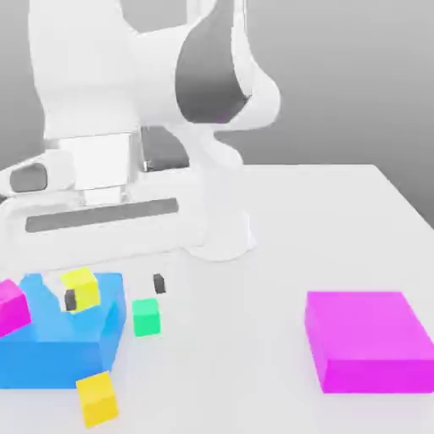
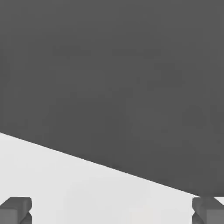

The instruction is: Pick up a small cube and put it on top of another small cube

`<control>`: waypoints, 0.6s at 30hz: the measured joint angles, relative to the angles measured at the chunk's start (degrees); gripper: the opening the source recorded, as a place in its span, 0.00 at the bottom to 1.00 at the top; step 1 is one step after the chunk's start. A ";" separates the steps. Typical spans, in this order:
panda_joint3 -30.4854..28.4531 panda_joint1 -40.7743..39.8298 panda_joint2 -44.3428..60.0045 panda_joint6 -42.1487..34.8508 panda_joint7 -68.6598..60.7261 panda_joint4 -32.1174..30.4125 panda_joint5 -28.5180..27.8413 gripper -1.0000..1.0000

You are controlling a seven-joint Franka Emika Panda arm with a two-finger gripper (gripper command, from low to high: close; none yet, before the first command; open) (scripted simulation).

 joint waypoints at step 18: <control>6.22 -9.14 24.04 13.52 -15.42 0.58 6.23 0.00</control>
